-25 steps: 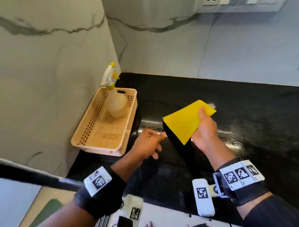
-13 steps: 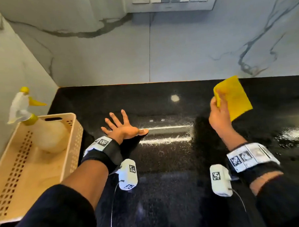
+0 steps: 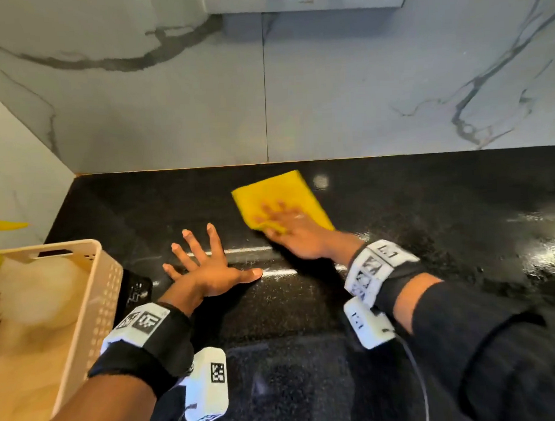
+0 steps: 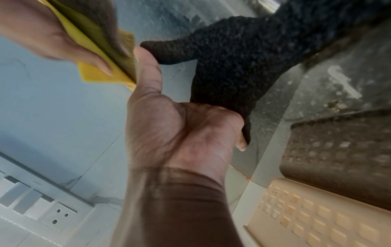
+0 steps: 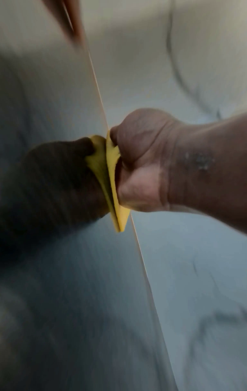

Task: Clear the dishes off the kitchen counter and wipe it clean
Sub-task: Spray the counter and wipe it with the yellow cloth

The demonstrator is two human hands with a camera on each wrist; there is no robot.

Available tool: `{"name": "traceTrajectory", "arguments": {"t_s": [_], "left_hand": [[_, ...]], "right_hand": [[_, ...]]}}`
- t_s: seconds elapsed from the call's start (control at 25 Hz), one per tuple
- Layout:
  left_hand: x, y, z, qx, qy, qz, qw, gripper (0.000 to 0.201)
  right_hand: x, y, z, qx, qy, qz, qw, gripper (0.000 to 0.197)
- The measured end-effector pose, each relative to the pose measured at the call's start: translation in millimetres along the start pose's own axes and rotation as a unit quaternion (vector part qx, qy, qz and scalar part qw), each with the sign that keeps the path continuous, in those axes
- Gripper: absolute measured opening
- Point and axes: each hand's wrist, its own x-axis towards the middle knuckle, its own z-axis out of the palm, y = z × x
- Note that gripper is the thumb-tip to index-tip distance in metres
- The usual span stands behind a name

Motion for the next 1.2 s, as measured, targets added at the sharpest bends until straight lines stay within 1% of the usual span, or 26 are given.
{"name": "traceTrajectory", "arguments": {"t_s": [0.04, 0.12, 0.16, 0.2, 0.24, 0.28, 0.32, 0.36, 0.4, 0.44, 0.48, 0.52, 0.56, 0.64, 0.72, 0.76, 0.8, 0.88, 0.92, 0.96, 1.0, 1.04, 1.08, 1.12, 1.16, 1.2], "left_hand": [[-3.8, 1.4, -1.5, -0.005, -0.01, 0.004, 1.0, 0.136], [-8.7, 1.2, -3.3, -0.004, -0.017, 0.007, 1.0, 0.135], [-8.1, 0.9, -3.9, 0.0, -0.019, 0.008, 1.0, 0.134], [-7.2, 1.4, -3.7, -0.004, -0.016, 0.01, 1.0, 0.132], [-5.6, 0.1, -1.6, -0.026, 0.001, 0.014, 1.0, 0.127], [-5.2, -3.8, 2.6, -0.084, 0.044, 0.02, 0.995, 0.116], [-8.4, -8.6, 5.3, -0.185, 0.103, 0.028, 0.977, 0.102], [-12.9, -14.1, 6.7, -0.303, 0.168, 0.039, 0.937, 0.087], [-20.4, -21.3, 7.1, -0.402, 0.23, 0.045, 0.885, 0.072], [-28.0, -31.2, 8.7, -0.462, 0.278, 0.034, 0.841, 0.059], [-37.8, -39.5, 8.6, -0.481, 0.309, 0.022, 0.82, 0.053], [-44.4, -47.8, 9.1, -0.467, 0.325, 0.007, 0.822, 0.054], [-47.8, -56.3, 11.8, -0.438, 0.326, 0.007, 0.838, 0.059], [-51.4, -65.4, 20.8, -0.347, 0.269, 0.026, 0.898, 0.07], [-60.8, -65.9, 34.1, -0.259, 0.2, 0.049, 0.944, 0.074], [-70.0, -63.9, 41.6, -0.234, 0.183, 0.065, 0.953, 0.07], [-82.5, -61.2, 48.0, -0.221, 0.18, 0.085, 0.955, 0.065], [-103.5, -60.8, 61.8, -0.204, 0.182, 0.115, 0.955, 0.062], [-110.5, -62.2, 67.0, -0.195, 0.182, 0.122, 0.956, 0.062], [-115.5, -65.0, 73.3, -0.186, 0.183, 0.127, 0.957, 0.063], [-119.9, -67.7, 78.4, -0.179, 0.183, 0.13, 0.958, 0.064], [-122.4, -71.5, 82.5, -0.18, 0.188, 0.133, 0.956, 0.068], [-126.6, -75.7, 88.6, -0.184, 0.199, 0.134, 0.953, 0.073], [-131.7, -80.6, 94.7, -0.19, 0.216, 0.137, 0.948, 0.079], [-136.9, -86.5, 101.7, -0.19, 0.234, 0.142, 0.943, 0.087], [-142.4, -93.8, 108.9, -0.183, 0.249, 0.148, 0.939, 0.091]], "right_hand": [[-8.5, 30.8, -10.1, 0.008, 0.027, 0.082, 0.996, 0.048], [-11.6, 70.7, -27.5, 0.042, 0.07, 0.258, 0.963, 0.05], [-1.7, 71.1, -29.3, 0.062, 0.079, 0.307, 0.946, 0.051], [14.7, 57.8, -25.8, 0.078, 0.088, 0.318, 0.941, 0.053], [33.2, 32.8, -20.3, 0.085, 0.088, 0.294, 0.948, 0.056], [49.9, 0.2, -11.5, 0.083, 0.071, 0.243, 0.964, 0.059], [62.9, -35.6, 0.0, 0.072, 0.044, 0.172, 0.981, 0.06], [69.3, -70.5, 11.1, 0.053, 0.015, 0.095, 0.994, 0.059], [68.8, -103.5, 22.4, 0.034, -0.016, 0.018, 0.999, 0.057], [60.3, -130.7, 33.6, 0.018, -0.051, -0.049, 0.997, 0.055], [44.4, -150.9, 45.6, 0.003, -0.088, -0.107, 0.99, 0.055], [24.3, -161.1, 56.9, -0.007, -0.117, -0.156, 0.981, 0.054], [1.0, -160.4, 65.4, -0.002, -0.129, -0.191, 0.973, 0.052], [-44.1, -126.5, 65.9, 0.032, -0.124, -0.189, 0.974, 0.049], [-88.2, -65.5, 47.2, 0.048, -0.077, -0.091, 0.992, 0.048], [-111.8, -29.5, 35.3, 0.053, -0.042, -0.002, 0.998, 0.048], [-134.6, 4.5, 25.6, 0.072, 0.007, 0.102, 0.992, 0.048], [-165.6, 44.1, 19.7, 0.097, 0.102, 0.28, 0.95, 0.051], [-168.4, 41.0, 23.7, 0.092, 0.122, 0.333, 0.93, 0.053], [-164.1, 20.9, 33.4, 0.088, 0.116, 0.345, 0.927, 0.055], [-154.4, -8.8, 49.2, 0.074, 0.083, 0.314, 0.943, 0.056], [-146.5, -48.2, 69.6, 0.049, 0.045, 0.236, 0.969, 0.057], [-149.2, -94.1, 93.7, 0.02, 0.001, 0.12, 0.993, 0.059], [-165.0, -138.0, 115.1, -0.007, -0.058, -0.006, 0.998, 0.059], [-189.8, -166.6, 131.0, -0.03, -0.103, -0.107, 0.988, 0.058], [-211.6, -169.8, 138.4, -0.03, -0.11, -0.162, 0.98, 0.056]]}}
